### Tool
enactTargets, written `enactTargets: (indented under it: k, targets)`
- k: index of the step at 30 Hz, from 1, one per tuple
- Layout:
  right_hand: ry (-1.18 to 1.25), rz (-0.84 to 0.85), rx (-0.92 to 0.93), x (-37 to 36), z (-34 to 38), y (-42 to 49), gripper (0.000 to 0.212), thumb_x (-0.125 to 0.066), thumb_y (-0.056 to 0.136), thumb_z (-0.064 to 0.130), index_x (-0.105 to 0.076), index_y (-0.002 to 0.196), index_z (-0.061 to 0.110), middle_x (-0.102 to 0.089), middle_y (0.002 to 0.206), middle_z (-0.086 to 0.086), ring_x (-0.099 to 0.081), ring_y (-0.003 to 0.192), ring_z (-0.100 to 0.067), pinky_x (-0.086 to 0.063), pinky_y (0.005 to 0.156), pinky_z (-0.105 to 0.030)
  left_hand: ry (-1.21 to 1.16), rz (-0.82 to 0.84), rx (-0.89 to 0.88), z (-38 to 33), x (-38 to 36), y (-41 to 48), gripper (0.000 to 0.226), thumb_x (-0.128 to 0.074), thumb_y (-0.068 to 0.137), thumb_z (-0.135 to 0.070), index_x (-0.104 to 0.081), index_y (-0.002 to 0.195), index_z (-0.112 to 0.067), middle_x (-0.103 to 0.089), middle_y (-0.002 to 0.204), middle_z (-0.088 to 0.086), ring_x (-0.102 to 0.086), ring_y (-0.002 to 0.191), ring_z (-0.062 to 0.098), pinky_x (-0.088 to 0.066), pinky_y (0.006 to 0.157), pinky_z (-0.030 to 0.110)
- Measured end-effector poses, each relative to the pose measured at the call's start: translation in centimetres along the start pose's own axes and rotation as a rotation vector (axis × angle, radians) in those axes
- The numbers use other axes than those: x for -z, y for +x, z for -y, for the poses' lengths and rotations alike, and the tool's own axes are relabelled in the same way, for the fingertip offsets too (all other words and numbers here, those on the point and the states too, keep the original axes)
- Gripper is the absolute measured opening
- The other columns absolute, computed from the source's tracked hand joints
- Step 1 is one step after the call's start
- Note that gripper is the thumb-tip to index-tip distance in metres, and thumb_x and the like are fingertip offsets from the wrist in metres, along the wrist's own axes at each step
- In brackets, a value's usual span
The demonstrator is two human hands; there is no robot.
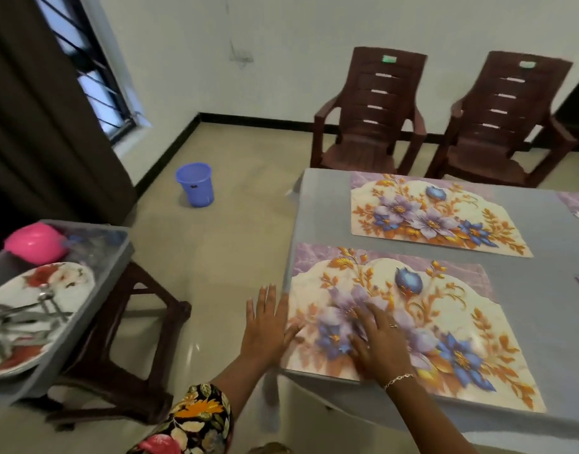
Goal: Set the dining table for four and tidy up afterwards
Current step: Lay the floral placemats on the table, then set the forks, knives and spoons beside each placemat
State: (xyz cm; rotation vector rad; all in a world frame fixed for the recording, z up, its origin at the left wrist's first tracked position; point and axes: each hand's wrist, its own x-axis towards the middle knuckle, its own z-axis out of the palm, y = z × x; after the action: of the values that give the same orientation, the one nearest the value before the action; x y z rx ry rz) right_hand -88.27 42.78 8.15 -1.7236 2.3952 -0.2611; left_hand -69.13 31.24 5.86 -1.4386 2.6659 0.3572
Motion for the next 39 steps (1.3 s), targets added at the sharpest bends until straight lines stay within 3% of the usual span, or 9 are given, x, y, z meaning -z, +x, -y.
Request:
enactTargets:
  k: [4, 7, 12, 15, 20, 25, 31, 35, 39]
  targets:
    - [-0.011, -0.028, 0.157, -0.7, 6.3, 2.7, 0.041, -0.041, 0.073, 0.038, -0.061, 0.103, 0.018, -0.068, 0.1, -0.012, -0.069, 0.078, -0.029, -0.056, 0.059, -0.037, -0.052, -0.024, 0.138, 5.5, 1.5, -1.5, 0.092, 0.007, 0.091, -0.063, -0.061, 0.124, -0.01, -0.054, 0.132, 0.021, -0.054, 0.121, 0.036, -0.044, 0.094, 0.053]
    - [0.024, 0.0, 0.24, -1.7, 11.3, 4.9, 0.039, -0.041, 0.073, 0.038, -0.054, 0.106, 0.021, -0.068, 0.1, -0.014, -0.069, 0.077, -0.028, -0.056, 0.059, -0.035, -0.074, 0.098, 0.227, 10.6, 2.6, -2.6, 0.124, 0.039, 0.057, -0.074, -0.018, 0.15, -0.015, -0.006, 0.157, 0.017, -0.006, 0.146, 0.033, -0.007, 0.116, 0.049]
    - [0.053, 0.012, 0.398, -4.3, 20.5, 8.6, 0.035, -0.035, 0.085, 0.046, -0.048, 0.108, 0.023, -0.065, 0.105, -0.013, -0.068, 0.078, -0.028, -0.055, 0.061, -0.034, -0.122, 0.009, 0.402, 20.6, 2.2, -4.3, 0.086, 0.001, 0.094, -0.061, -0.069, 0.111, -0.014, -0.062, 0.123, 0.017, -0.059, 0.114, 0.033, -0.041, 0.097, 0.048]
    - [0.06, 0.046, 0.487, -6.6, 26.4, 10.8, 0.036, -0.035, 0.085, 0.049, -0.049, 0.107, 0.025, -0.064, 0.105, -0.011, -0.067, 0.082, -0.028, -0.055, 0.062, -0.034, -0.121, -0.065, 0.492, 27.1, 1.9, -5.3, 0.083, -0.002, 0.095, -0.06, -0.071, 0.108, -0.015, -0.066, 0.116, 0.016, -0.051, 0.114, 0.031, -0.043, 0.093, 0.048]
    - [0.051, 0.143, 0.633, -10.4, 35.8, 13.8, 0.037, -0.042, 0.076, 0.043, -0.052, 0.106, 0.025, -0.065, 0.102, -0.009, -0.068, 0.078, -0.023, -0.055, 0.061, -0.031, -0.226, -0.034, 0.622, 35.8, 1.7, -7.8, 0.086, 0.0, 0.094, -0.061, -0.071, 0.109, -0.014, -0.066, 0.115, 0.016, -0.066, 0.103, 0.031, -0.054, 0.079, 0.047]
    - [0.049, 0.247, 0.769, -13.0, 43.1, 15.4, 0.038, -0.078, 0.064, 0.028, -0.065, 0.098, 0.019, -0.066, 0.091, -0.004, -0.067, 0.071, -0.021, -0.055, 0.059, -0.029, -0.343, -0.083, 0.714, 41.2, 2.6, -10.3, 0.124, 0.028, 0.052, -0.081, -0.012, 0.151, -0.017, 0.0, 0.159, 0.012, 0.0, 0.146, 0.03, -0.005, 0.117, 0.043]
    - [0.015, 0.376, 0.957, -16.2, 49.7, 19.3, 0.042, -0.082, 0.052, 0.024, -0.067, 0.091, 0.022, -0.066, 0.085, 0.002, -0.067, 0.069, -0.017, -0.054, 0.058, -0.024, -0.476, -0.083, 0.899, 47.0, 1.5, -11.1, 0.068, -0.035, 0.092, -0.058, -0.024, 0.147, -0.018, -0.013, 0.157, 0.008, -0.008, 0.145, 0.024, -0.011, 0.118, 0.034]
    - [-0.028, 0.552, 0.982, -17.5, 55.5, 22.5, 0.036, -0.057, 0.087, 0.025, -0.055, 0.123, 0.021, -0.056, 0.12, 0.001, -0.055, 0.11, -0.02, -0.044, 0.093, -0.028, -0.643, -0.117, 0.999, 50.8, 2.3, -11.1, 0.061, -0.05, 0.093, -0.044, -0.032, 0.143, -0.015, -0.025, 0.151, 0.008, -0.021, 0.14, 0.024, -0.024, 0.112, 0.031]
    - [-0.066, 0.701, 0.972, -20.3, 60.9, 25.9, 0.035, -0.045, 0.094, 0.028, -0.047, 0.128, 0.019, -0.053, 0.126, -0.003, -0.049, 0.118, -0.02, -0.04, 0.097, -0.028, -0.816, -0.161, 1.16, 53.7, 3.2, -11.2, 0.064, -0.053, 0.089, -0.046, -0.036, 0.142, -0.014, -0.037, 0.146, 0.005, -0.035, 0.133, 0.021, -0.029, 0.109, 0.03]
